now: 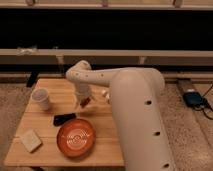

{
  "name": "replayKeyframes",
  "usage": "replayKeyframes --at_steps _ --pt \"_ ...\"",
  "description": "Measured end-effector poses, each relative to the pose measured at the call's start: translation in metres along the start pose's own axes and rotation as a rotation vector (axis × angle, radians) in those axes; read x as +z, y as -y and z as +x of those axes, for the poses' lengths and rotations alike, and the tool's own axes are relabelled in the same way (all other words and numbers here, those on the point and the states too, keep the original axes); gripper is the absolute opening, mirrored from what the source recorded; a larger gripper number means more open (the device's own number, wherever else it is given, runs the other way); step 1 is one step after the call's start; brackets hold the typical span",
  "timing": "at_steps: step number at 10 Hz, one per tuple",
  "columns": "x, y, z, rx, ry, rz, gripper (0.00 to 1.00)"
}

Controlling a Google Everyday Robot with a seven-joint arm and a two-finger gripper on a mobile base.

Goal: Drag the pepper across the table

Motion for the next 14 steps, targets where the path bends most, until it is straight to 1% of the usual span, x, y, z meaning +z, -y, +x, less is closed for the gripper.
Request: replayKeyframes --at_steps 3,6,9,11,12,13,14 --pt "0.008 -0.002 0.006 0.012 -0.007 0.025 0.8" --pt "0.018 0.002 0.014 -0.002 -0.004 0.037 0.8" --pt "0.026 -0.003 0.019 -0.011 0.014 0.032 0.8" --pt "0.029 -0.003 0.021 -0.017 0.022 0.028 0.8" --pt "0.03 -0.002 0.021 -0.02 0.027 0.026 0.76" --pt "0.032 -0.002 0.02 -0.02 0.032 0.023 0.64" --pt "0.033 -0.002 0.018 -0.021 0.036 0.022 0.56"
